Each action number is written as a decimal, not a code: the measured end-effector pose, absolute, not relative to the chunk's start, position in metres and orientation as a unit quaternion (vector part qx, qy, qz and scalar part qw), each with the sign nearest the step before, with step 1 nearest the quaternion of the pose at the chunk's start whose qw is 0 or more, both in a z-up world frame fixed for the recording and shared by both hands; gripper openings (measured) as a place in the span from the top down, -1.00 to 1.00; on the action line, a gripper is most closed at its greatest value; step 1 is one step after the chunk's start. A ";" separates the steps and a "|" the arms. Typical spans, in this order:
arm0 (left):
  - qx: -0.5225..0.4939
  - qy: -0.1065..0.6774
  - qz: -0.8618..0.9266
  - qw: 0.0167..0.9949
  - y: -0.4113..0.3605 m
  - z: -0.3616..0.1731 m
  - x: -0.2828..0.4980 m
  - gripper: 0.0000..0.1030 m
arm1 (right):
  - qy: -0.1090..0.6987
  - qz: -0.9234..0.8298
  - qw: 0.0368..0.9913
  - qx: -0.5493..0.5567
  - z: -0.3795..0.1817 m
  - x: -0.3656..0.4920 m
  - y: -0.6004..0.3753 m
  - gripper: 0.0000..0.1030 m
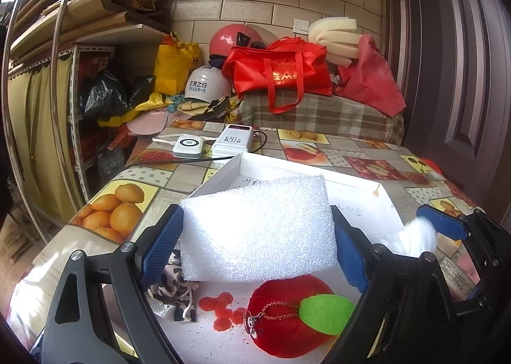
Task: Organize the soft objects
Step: 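Open both grippers to drop the foam block and sock into the tray, then move both grippers back from the tray toward the remaining soft toys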
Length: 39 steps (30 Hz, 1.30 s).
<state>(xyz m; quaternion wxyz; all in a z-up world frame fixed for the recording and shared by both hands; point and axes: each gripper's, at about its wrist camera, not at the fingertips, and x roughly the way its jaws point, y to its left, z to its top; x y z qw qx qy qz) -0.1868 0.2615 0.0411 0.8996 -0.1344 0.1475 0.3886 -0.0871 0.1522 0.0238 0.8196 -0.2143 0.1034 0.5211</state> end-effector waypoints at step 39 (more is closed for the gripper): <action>-0.185 0.078 0.415 0.888 0.264 0.045 -0.220 -0.99 | 0.077 0.525 0.825 -0.194 0.030 -0.097 0.126 -1.00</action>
